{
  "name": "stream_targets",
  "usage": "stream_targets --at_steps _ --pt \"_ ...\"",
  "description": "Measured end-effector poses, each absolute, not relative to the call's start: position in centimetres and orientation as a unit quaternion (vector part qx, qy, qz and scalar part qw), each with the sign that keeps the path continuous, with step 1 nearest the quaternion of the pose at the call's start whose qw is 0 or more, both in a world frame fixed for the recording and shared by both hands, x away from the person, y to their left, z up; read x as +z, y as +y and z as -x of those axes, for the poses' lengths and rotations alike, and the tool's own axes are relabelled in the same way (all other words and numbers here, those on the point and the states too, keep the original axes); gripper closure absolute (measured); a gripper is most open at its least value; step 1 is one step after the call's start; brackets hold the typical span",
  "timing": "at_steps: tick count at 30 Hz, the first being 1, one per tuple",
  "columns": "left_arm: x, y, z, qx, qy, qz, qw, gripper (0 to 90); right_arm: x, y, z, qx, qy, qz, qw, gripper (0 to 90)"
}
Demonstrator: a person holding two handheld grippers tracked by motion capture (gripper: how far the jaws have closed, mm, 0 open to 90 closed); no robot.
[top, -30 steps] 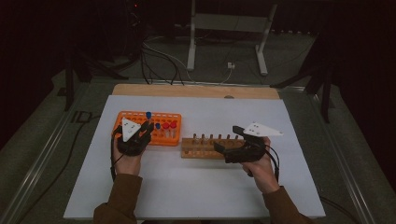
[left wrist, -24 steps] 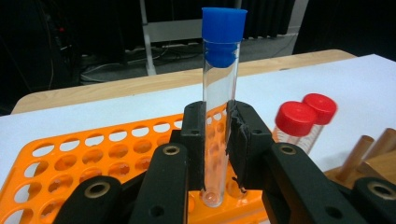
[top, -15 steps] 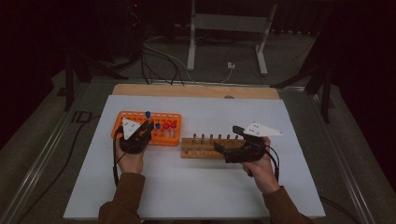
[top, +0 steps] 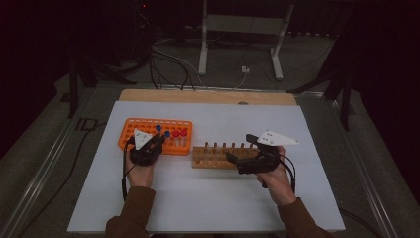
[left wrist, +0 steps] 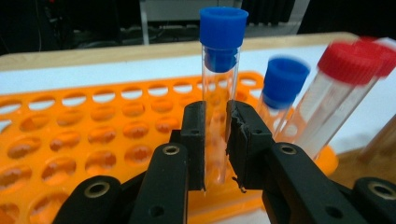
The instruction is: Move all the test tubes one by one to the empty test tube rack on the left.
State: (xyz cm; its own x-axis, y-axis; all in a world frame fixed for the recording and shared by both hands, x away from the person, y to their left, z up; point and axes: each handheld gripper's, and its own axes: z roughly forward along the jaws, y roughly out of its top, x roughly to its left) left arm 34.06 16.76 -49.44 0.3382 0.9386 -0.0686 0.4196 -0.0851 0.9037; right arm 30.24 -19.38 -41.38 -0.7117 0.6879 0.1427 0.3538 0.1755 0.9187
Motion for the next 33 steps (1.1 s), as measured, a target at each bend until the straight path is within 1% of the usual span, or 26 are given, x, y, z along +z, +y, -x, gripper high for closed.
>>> stream_targets --at_steps 15,24,27,33 --pt "-50.2 16.5 -34.1 0.273 0.491 -0.712 0.422 77.8 -41.6 -19.1 -30.2 0.537 0.755 -0.345 0.151 0.4" --pt "-50.3 16.7 -34.0 0.262 0.496 -0.709 0.429 76.5 -41.8 -19.1 -30.4 0.535 0.755 -0.348 0.148 0.4" --pt "-50.2 17.1 -33.9 0.251 0.503 -0.703 0.436 68.3 -42.0 -19.0 -30.6 0.534 0.755 -0.352 0.144 0.4" --pt "-49.4 18.4 -32.7 0.227 0.51 -0.681 0.474 56.4 -42.5 -18.7 -30.9 0.532 0.76 -0.35 0.133 0.9"
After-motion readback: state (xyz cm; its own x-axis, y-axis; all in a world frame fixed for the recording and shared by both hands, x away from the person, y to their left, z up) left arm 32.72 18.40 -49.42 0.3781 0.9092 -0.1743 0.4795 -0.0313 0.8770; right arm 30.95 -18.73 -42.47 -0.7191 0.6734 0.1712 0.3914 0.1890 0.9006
